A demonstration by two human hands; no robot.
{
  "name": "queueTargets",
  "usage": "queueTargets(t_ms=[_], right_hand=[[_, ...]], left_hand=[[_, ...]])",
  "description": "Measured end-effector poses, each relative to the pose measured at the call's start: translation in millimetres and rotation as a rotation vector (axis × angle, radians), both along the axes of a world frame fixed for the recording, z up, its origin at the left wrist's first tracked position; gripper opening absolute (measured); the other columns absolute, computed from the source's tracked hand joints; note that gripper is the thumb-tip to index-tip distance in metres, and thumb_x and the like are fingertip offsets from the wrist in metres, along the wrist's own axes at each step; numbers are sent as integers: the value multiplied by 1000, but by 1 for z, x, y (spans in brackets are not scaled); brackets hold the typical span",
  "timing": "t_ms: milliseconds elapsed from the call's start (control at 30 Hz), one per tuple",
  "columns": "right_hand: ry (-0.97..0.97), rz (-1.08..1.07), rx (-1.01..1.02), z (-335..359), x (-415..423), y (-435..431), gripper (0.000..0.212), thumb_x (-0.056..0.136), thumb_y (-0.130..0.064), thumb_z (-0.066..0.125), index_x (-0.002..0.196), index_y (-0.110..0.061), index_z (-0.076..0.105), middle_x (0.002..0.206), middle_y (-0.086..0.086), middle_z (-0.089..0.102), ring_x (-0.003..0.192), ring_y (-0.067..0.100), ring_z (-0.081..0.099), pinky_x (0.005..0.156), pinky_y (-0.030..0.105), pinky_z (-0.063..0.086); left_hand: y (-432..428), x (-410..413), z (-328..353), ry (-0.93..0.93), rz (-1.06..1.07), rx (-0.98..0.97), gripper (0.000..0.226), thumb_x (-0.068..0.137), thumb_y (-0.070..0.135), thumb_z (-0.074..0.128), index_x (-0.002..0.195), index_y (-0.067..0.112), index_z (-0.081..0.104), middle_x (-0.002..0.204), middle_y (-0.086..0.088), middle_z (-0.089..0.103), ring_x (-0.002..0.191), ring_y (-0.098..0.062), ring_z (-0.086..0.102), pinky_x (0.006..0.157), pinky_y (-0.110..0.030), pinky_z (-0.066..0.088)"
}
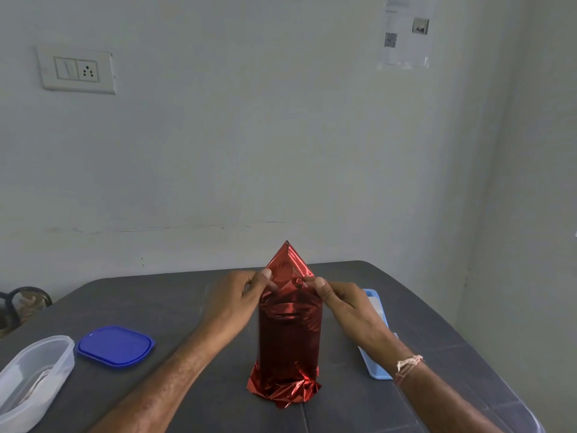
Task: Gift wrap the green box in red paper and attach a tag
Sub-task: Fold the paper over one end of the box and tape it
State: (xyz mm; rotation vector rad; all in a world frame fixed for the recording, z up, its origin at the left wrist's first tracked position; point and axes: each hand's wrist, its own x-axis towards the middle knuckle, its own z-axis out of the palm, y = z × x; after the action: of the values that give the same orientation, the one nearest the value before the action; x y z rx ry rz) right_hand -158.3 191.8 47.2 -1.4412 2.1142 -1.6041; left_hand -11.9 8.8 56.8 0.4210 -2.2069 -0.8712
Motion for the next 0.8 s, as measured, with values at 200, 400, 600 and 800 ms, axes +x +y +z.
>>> queueTargets(t_ms=[200, 400, 600, 800], right_hand=[[-60, 11, -38, 5, 1, -3, 25, 93, -51, 57, 102, -40, 78, 101, -26, 76, 106, -2, 70, 98, 26, 56], [-74, -23, -37, 8, -2, -3, 26, 97, -41, 63, 104, -26, 82, 102, -21, 77, 107, -8, 68, 92, 12, 48], [-60, -38, -48, 13, -4, -6, 18, 98, -31, 68, 101, -22, 83, 97, -15, 79, 97, 0, 73, 93, 20, 54], [-39, -51, -59, 14, -13, -10, 14, 94, -22, 74, 107, -24, 80, 103, -10, 78, 97, 2, 73, 88, 23, 58]], left_hand=[[3, -8, 9, -28, -28, -34, 9, 83, 37, 82, 80, 30, 78, 94, 21, 73, 99, 13, 60, 83, -14, 38], [-1, -10, 10, -77, -78, -82, 24, 73, 47, 86, 89, 33, 76, 102, 19, 69, 102, 2, 60, 82, -11, 37], [-4, -12, 11, -151, -93, -136, 43, 67, 60, 82, 105, 41, 75, 112, 22, 58, 112, 0, 51, 93, -21, 42], [-4, -14, 10, -181, -80, -137, 47, 73, 56, 81, 115, 39, 72, 115, 19, 55, 116, -5, 45, 87, -14, 34]])
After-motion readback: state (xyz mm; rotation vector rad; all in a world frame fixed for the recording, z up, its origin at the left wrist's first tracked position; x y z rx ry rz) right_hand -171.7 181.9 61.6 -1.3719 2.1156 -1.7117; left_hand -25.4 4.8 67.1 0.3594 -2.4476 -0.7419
